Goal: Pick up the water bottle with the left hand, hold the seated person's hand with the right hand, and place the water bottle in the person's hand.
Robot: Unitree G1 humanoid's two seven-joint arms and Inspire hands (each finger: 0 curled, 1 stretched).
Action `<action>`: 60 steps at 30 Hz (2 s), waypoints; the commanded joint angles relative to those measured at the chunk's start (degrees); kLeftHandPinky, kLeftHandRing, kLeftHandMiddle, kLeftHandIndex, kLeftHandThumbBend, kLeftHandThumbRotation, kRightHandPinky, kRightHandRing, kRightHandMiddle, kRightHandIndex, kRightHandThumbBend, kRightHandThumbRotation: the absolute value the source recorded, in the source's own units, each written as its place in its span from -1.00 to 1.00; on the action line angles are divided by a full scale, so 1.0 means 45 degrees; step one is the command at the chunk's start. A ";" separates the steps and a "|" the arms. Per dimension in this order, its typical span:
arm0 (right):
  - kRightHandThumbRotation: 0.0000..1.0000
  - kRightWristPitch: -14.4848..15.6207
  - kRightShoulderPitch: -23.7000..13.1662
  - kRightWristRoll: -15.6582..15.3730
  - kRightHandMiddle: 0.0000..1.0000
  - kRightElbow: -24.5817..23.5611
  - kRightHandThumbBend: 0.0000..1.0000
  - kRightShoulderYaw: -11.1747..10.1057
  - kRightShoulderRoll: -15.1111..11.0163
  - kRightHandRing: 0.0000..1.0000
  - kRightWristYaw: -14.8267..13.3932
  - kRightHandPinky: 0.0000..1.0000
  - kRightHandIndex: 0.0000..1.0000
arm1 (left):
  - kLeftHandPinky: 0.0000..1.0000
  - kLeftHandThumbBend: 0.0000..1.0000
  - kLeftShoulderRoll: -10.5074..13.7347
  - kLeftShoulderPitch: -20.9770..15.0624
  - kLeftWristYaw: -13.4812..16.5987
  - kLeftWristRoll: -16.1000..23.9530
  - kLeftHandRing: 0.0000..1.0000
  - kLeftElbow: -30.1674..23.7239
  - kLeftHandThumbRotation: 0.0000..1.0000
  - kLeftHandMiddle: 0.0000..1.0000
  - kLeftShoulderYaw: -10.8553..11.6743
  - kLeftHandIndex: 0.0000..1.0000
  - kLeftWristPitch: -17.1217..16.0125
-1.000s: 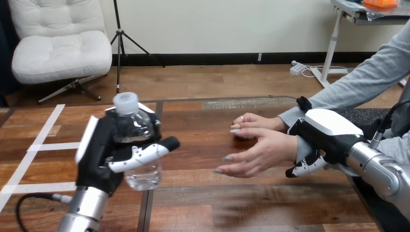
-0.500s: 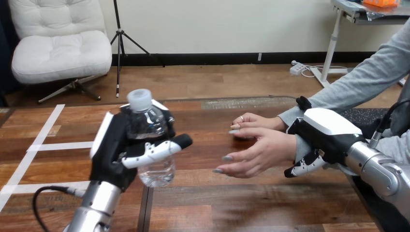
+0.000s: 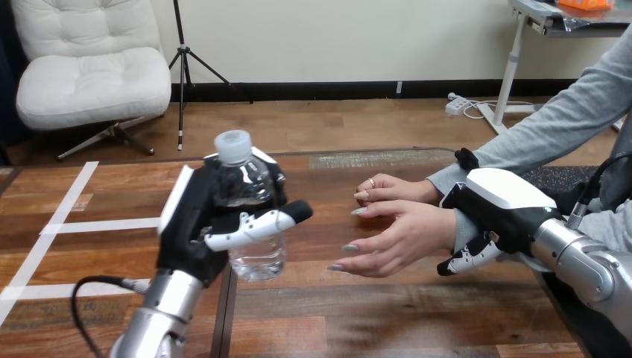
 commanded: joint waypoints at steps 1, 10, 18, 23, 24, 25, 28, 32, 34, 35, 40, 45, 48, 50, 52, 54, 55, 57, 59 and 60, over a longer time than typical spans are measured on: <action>-1.00 -0.0247 -0.0508 0.0622 -0.59 -0.0608 0.45 -0.0560 0.0343 -0.69 -0.0154 -0.77 -0.56 | -0.56 0.56 -0.0207 -0.1207 -0.0018 0.0014 -0.46 0.0169 -1.00 -0.35 -0.0184 -0.28 -0.0175; -1.00 -0.0295 -0.0523 0.0551 -0.59 -0.0515 0.48 -0.0509 0.0365 -0.69 -0.0283 -0.78 -0.57 | -0.54 0.57 -0.0318 -0.1582 0.0142 0.0424 -0.44 0.0582 -1.00 -0.33 -0.0398 -0.27 -0.0247; -1.00 -0.0236 -0.0458 0.0592 -0.59 -0.0620 0.46 -0.0530 0.0362 -0.69 -0.0187 -0.77 -0.57 | -0.52 0.59 -0.0463 -0.2045 0.0149 0.0618 -0.43 0.1226 -1.00 -0.32 -0.0515 -0.26 -0.0423; -1.00 -0.0273 -0.0421 0.0587 -0.59 -0.0656 0.46 -0.0528 0.0367 -0.69 -0.0251 -0.77 -0.57 | -0.52 0.58 -0.0587 -0.2324 -0.0020 0.0503 -0.42 0.1635 -1.00 -0.31 -0.0537 -0.26 -0.0463; -1.00 -0.0284 -0.0407 0.0592 -0.59 -0.0670 0.46 -0.0535 0.0372 -0.69 -0.0273 -0.77 -0.57 | -0.52 0.58 -0.0619 -0.2408 -0.0012 0.0530 -0.42 0.1756 -1.00 -0.31 -0.0555 -0.26 -0.0507; -1.00 -0.0290 -0.0399 0.0596 -0.60 -0.0681 0.47 -0.0539 0.0376 -0.69 -0.0287 -0.77 -0.57 | -0.52 0.58 -0.0636 -0.2462 0.0002 0.0561 -0.42 0.1838 -1.00 -0.31 -0.0565 -0.26 -0.0551; -1.00 -0.0294 -0.0367 0.0617 -0.60 -0.0720 0.47 -0.0551 0.0380 -0.70 -0.0300 -0.78 -0.57 | -0.52 0.58 -0.0702 -0.2629 -0.0013 0.0599 -0.42 0.2093 -1.00 -0.31 -0.0591 -0.25 -0.0635; -1.00 -0.0266 -0.0333 0.0628 -0.60 -0.0764 0.48 -0.0553 0.0382 -0.70 -0.0321 -0.78 -0.58 | -0.52 0.58 -0.0802 -0.2809 -0.0031 0.0608 -0.42 0.2366 -1.00 -0.31 -0.0618 -0.25 -0.0701; -1.00 -0.0249 -0.0320 0.0608 -0.60 -0.0792 0.48 -0.0542 0.0376 -0.70 -0.0333 -0.78 -0.58 | -0.52 0.58 -0.0880 -0.2929 -0.0051 0.0589 -0.42 0.2548 -1.00 -0.31 -0.0635 -0.25 -0.0733; -1.00 -0.0243 -0.0314 0.0603 -0.60 -0.0806 0.48 -0.0540 0.0374 -0.70 -0.0335 -0.78 -0.58 | -0.52 0.58 -0.0899 -0.2963 -0.0059 0.0582 -0.42 0.2604 -1.00 -0.31 -0.0637 -0.25 -0.0750; -1.00 -0.0227 -0.0271 0.0581 -0.60 -0.0906 0.48 -0.0534 0.0368 -0.70 -0.0359 -0.78 -0.58 | -0.51 0.59 -0.1094 -0.3099 0.0036 0.0582 -0.41 0.2686 -1.00 -0.30 -0.0689 -0.26 -0.0493; -1.00 -0.0186 -0.0228 0.0647 -0.60 -0.0985 0.48 -0.0562 0.0382 -0.70 -0.0266 -0.78 -0.58 | -0.50 0.59 -0.1249 -0.3219 0.0112 0.0631 -0.40 0.2791 -1.00 -0.30 -0.0723 -0.25 -0.0396; -1.00 -0.0148 -0.0200 0.0648 -0.60 -0.1056 0.46 -0.0564 0.0386 -0.70 -0.0251 -0.78 -0.58 | -0.48 0.60 -0.1365 -0.3288 0.0236 0.0725 -0.38 0.2778 -1.00 -0.29 -0.0760 -0.25 -0.0282; -1.00 -0.0167 -0.0180 0.0654 -0.60 -0.1082 0.46 -0.0569 0.0396 -0.70 -0.0273 -0.79 -0.58 | -0.48 0.60 -0.1446 -0.3332 0.0313 0.0776 -0.38 0.2766 -1.00 -0.29 -0.0786 -0.25 -0.0242; -1.00 -0.0150 -0.0165 0.0680 -0.60 -0.1118 0.47 -0.0580 0.0404 -0.70 -0.0237 -0.79 -0.58 | -0.48 0.60 -0.1521 -0.3393 0.0327 0.0773 -0.38 0.2801 -1.00 -0.29 -0.0804 -0.25 -0.0250; -1.00 -0.0135 -0.0160 0.0695 -0.60 -0.1134 0.46 -0.0584 0.0412 -0.70 -0.0214 -0.79 -0.58 | -0.48 0.60 -0.1577 -0.3441 0.0338 0.0771 -0.38 0.2832 -1.00 -0.29 -0.0816 -0.26 -0.0270; -1.00 -0.0129 -0.0158 0.0698 -0.60 -0.1139 0.46 -0.0584 0.0417 -0.70 -0.0210 -0.79 -0.58 | -0.48 0.60 -0.1599 -0.3459 0.0345 0.0773 -0.39 0.2844 -1.00 -0.29 -0.0821 -0.26 -0.0281; -1.00 -0.0123 -0.0162 0.0697 -0.60 -0.1128 0.47 -0.0580 0.0426 -0.70 -0.0216 -0.79 -0.58 | -0.49 0.60 -0.1651 -0.3501 0.0376 0.0795 -0.39 0.2869 -1.00 -0.30 -0.0833 -0.26 -0.0313; -1.00 -0.0117 -0.0164 0.0692 -0.60 -0.1118 0.47 -0.0575 0.0435 -0.71 -0.0228 -0.79 -0.58 | -0.49 0.61 -0.1684 -0.3527 0.0405 0.0818 -0.39 0.2881 -1.00 -0.30 -0.0842 -0.26 -0.0337; -1.00 -0.0081 -0.0157 0.0695 -0.60 -0.1133 0.47 -0.0579 0.0442 -0.71 -0.0217 -0.79 -0.58 | -0.49 0.61 -0.1720 -0.3564 0.0395 0.0810 -0.39 0.2921 -1.00 -0.30 -0.0847 -0.26 -0.0387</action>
